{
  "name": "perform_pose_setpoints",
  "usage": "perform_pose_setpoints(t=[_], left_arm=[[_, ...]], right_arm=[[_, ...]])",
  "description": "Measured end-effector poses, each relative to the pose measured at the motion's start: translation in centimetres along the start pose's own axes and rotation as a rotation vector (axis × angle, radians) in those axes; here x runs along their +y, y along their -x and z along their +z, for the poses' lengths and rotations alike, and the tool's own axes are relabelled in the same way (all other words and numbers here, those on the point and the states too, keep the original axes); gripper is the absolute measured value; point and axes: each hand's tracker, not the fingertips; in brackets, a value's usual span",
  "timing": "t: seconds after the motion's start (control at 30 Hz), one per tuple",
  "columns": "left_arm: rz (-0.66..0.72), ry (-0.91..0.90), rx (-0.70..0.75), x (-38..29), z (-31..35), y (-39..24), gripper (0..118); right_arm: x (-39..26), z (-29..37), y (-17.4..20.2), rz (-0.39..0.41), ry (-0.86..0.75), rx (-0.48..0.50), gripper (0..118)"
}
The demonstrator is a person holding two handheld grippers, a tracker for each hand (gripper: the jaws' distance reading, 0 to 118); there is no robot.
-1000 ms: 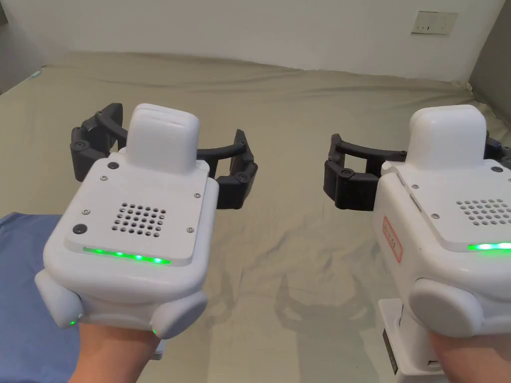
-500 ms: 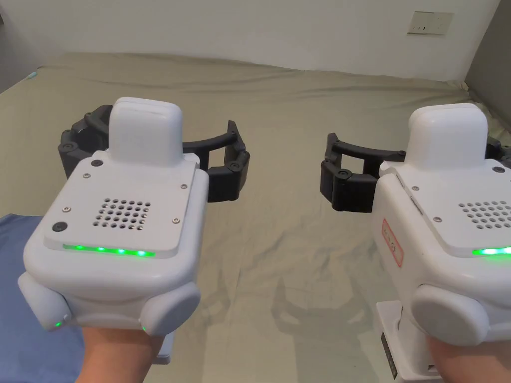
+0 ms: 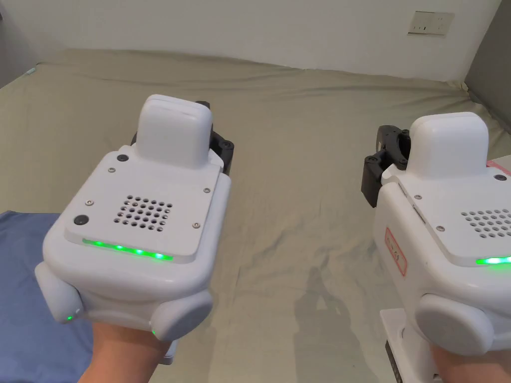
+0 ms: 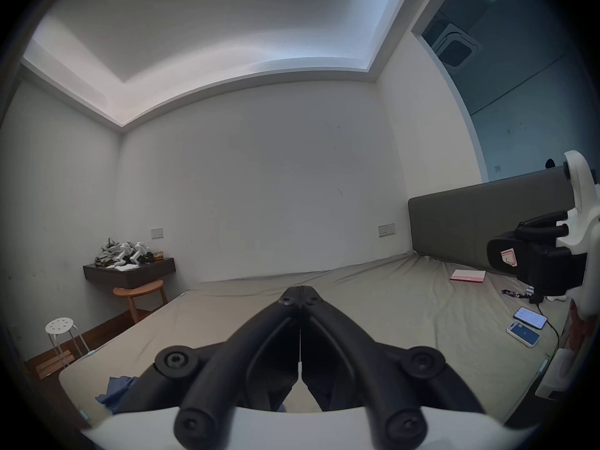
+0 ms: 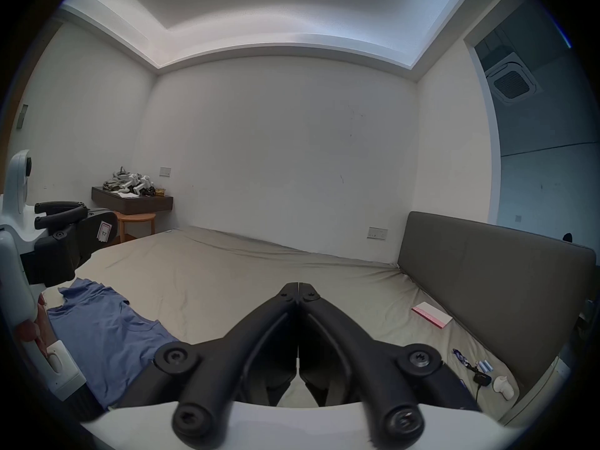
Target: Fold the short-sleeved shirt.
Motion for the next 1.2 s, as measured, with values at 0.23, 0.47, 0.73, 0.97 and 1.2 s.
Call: perform_pose_setpoints(t=[0.23,0.47,0.73,0.97,1.2], left_arm=[[-0.011,0.026,0.027,-0.3,0.1,0.4,0],[-0.032,0.061,0.131,-0.1,1.4,3.4,0],[-0.033,0.087,0.336,0.2,4.9,8.3,0],[-0.088,0.106,0.519,0.2,9.3,12.9,0],[-0.048,0.139,0.621,-0.5,11.6,16.4,0]], right_arm=[[-0.1,0.2,-0.4,-0.009,-0.003,0.004,1],[0.1,-0.5,1.2,-0.046,-0.025,0.088,1],[1.4,-1.1,7.9,-0.014,-0.027,0.273,1],[1.8,-1.5,13.3,-0.006,-0.058,0.430,1],[2.4,-0.7,17.0,0.002,-0.071,0.516,1]])
